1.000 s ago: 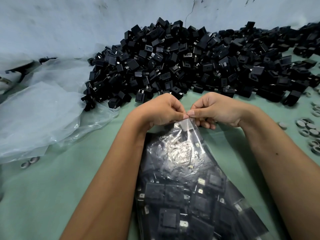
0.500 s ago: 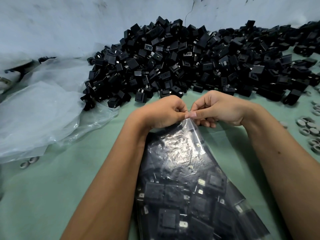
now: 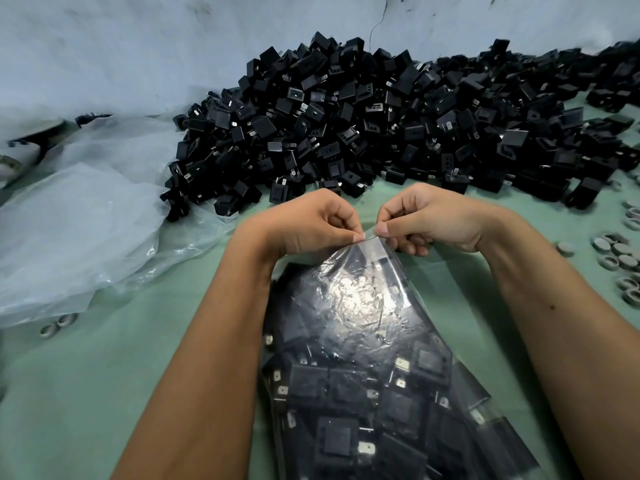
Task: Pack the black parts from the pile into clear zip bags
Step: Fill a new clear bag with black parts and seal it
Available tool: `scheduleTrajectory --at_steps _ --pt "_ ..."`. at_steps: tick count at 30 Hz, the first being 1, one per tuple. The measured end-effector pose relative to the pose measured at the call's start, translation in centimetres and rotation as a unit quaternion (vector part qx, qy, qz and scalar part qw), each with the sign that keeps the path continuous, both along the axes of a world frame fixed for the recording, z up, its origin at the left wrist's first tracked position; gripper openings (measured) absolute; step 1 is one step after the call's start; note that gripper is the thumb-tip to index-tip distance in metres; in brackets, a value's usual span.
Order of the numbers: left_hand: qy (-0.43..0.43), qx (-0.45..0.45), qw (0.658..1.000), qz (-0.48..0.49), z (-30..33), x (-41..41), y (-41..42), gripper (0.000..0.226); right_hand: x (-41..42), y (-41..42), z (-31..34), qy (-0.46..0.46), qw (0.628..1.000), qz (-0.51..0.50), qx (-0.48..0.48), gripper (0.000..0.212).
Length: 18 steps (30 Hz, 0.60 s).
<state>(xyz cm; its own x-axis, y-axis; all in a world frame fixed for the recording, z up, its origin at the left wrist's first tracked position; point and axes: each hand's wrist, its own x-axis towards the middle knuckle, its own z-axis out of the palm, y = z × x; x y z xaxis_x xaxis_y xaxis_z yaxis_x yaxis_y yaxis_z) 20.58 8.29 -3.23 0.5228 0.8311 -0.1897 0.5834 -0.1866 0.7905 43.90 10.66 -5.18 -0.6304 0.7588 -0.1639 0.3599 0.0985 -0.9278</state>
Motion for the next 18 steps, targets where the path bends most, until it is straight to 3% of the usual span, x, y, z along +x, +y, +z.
scheduleTrajectory --at_steps 9,13,18 --pt "0.006 -0.019 1.0 0.015 0.2 -0.3 -0.3 0.018 -1.5 -0.1 1.0 -0.055 0.998 0.023 0.032 0.042" --pt "0.014 -0.065 0.998 0.005 0.4 -1.9 -0.5 0.034 -1.5 -0.2 0.6 -0.046 0.998 0.018 0.045 0.028" --pt "-0.038 -0.108 0.993 0.008 0.1 -3.5 -0.6 0.018 -1.4 -0.3 0.6 -0.073 0.996 0.006 0.057 0.037"
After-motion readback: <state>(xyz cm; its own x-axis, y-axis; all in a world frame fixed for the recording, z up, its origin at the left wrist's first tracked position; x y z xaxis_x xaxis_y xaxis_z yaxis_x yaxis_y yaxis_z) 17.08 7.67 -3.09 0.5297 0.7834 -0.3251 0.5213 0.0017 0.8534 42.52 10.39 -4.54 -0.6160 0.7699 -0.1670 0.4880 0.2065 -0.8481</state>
